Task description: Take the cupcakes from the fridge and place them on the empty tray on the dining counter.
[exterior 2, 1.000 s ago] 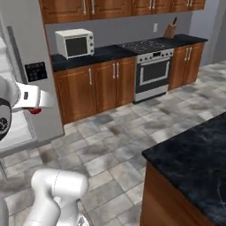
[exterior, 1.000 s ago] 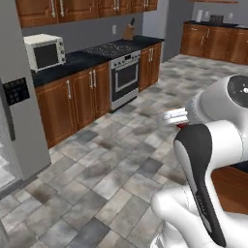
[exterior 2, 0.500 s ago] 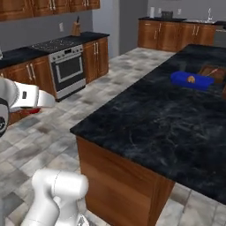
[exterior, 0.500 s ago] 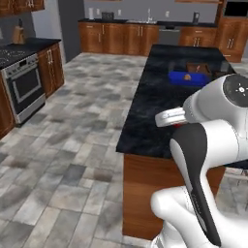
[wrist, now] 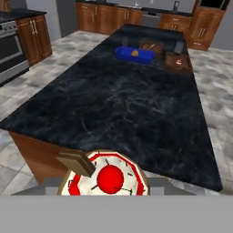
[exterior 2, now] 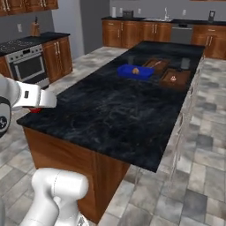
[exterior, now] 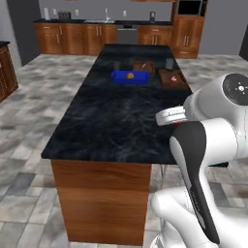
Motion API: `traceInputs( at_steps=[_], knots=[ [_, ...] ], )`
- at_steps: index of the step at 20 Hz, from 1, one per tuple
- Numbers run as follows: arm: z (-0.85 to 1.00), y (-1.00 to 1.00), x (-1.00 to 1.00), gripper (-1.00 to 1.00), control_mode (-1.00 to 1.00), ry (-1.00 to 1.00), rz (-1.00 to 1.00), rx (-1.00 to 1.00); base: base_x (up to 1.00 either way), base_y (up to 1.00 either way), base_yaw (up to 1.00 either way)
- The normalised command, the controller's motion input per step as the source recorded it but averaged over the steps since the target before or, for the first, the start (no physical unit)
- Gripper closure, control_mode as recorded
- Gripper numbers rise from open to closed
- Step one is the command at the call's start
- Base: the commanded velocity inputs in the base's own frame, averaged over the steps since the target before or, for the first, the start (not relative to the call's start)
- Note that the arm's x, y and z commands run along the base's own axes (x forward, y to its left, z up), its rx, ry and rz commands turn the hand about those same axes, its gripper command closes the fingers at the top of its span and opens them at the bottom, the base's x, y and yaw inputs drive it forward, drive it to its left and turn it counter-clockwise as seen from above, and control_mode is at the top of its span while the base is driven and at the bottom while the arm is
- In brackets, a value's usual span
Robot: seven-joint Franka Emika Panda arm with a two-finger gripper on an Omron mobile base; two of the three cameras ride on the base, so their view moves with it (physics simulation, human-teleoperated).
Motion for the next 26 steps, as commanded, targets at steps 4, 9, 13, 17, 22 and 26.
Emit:
traceInputs(
  at_steps=[4, 9, 13, 17, 22, 26],
  knots=[
    [0.00, 0.00, 0.00, 1.00, 1.00, 0.00, 0.00, 0.00, 0.03, -1.00, -0.13],
    [0.00, 0.00, 0.00, 1.00, 1.00, 0.00, 0.00, 0.00, 0.14, -1.00, -0.11],
    [0.00, 0.00, 0.00, 1.00, 1.00, 0.00, 0.00, 0.00, 0.36, -1.00, -0.06],
    [0.00, 0.00, 0.00, 1.00, 1.00, 0.00, 0.00, 0.00, 0.68, -1.00, -0.01],
    [0.00, 0.00, 0.00, 1.00, 1.00, 0.00, 0.00, 0.00, 1.00, -1.00, 0.09],
    [0.00, 0.00, 0.00, 1.00, 1.00, 0.00, 0.00, 0.00, 1.00, -1.00, 0.25]
  ],
)
